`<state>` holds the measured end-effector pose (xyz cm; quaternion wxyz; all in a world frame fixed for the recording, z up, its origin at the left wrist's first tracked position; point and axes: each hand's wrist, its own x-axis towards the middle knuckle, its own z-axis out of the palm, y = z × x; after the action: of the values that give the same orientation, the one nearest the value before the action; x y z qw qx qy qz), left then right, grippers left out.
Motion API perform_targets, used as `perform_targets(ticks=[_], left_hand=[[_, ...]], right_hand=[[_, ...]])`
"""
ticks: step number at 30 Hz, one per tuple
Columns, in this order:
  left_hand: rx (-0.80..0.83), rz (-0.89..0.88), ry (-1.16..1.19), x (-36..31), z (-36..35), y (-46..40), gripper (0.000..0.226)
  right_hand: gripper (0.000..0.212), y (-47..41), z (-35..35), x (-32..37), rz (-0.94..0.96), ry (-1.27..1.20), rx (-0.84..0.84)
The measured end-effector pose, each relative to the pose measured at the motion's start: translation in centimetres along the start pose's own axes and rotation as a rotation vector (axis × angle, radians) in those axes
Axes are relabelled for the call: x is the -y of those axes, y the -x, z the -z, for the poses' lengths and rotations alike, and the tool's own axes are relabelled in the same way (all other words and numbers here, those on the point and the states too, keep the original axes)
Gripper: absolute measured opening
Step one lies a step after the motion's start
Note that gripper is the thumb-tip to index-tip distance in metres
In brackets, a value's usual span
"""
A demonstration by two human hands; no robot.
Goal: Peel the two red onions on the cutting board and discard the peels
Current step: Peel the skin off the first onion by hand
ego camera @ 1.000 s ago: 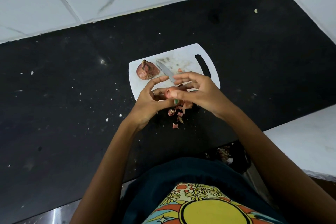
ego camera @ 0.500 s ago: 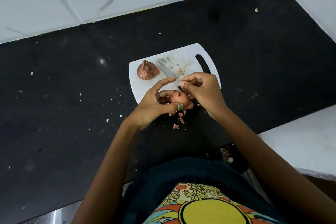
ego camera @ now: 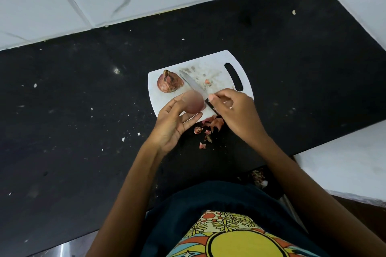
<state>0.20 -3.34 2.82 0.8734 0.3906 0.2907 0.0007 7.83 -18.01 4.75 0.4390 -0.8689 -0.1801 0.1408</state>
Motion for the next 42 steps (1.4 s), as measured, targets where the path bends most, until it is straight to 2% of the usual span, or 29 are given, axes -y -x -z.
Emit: perform_targets(ticks=[2,6,9,14,20,24,31,33,34,36,38,42], left_hand=[[0.008,-0.001,-0.056,0.3,-0.2,0.0,0.047],[-0.009,0.008,-0.182,0.9,-0.5,0.1,0.023],[-0.007,0.003,-0.183,0.7,-0.4,0.2,0.022],[-0.028,-0.01,-0.123,0.7,-0.5,0.3,0.017],[-0.006,0.022,-0.124,0.8,-0.9,0.4,0.026],[0.029,0.038,-0.115,0.8,-0.9,0.6,0.024],[0.124,0.109,0.106,0.9,-0.3,0.8,0.062],[0.137,0.114,0.21,0.9,0.0,0.7,0.076],[0.126,0.112,0.231,0.8,0.1,0.8,0.073],[0.079,0.109,0.234,0.5,0.2,1.0,0.051],[0.056,0.11,0.234,0.2,0.2,1.1,0.038],[0.063,0.107,0.254,0.1,0.1,1.1,0.035]], right_hand=[[0.028,0.0,0.0,1.0,-0.113,-0.264,0.109],[0.03,0.3,-0.3,1.5,-0.133,-0.408,0.169],[0.03,0.3,-0.2,1.2,-0.16,-0.547,0.186],[0.032,0.2,0.0,0.5,-0.174,-0.645,0.219],[0.037,0.3,0.2,-0.1,-0.207,-0.7,0.2],[0.03,0.3,0.4,-0.3,-0.221,-0.729,0.175],[0.004,0.0,0.2,0.0,-0.343,-0.911,0.12],[0.009,-0.3,0.5,-0.1,-0.425,-0.948,0.034],[0.008,-0.4,0.7,-0.3,-0.455,-0.943,-0.015],[0.005,-0.5,1.2,-1.1,-0.461,-0.865,-0.074],[0.009,-0.5,1.5,-2.1,-0.385,-0.645,-0.065],[0.018,0.1,1.3,-2.9,-0.167,-0.153,0.047]])
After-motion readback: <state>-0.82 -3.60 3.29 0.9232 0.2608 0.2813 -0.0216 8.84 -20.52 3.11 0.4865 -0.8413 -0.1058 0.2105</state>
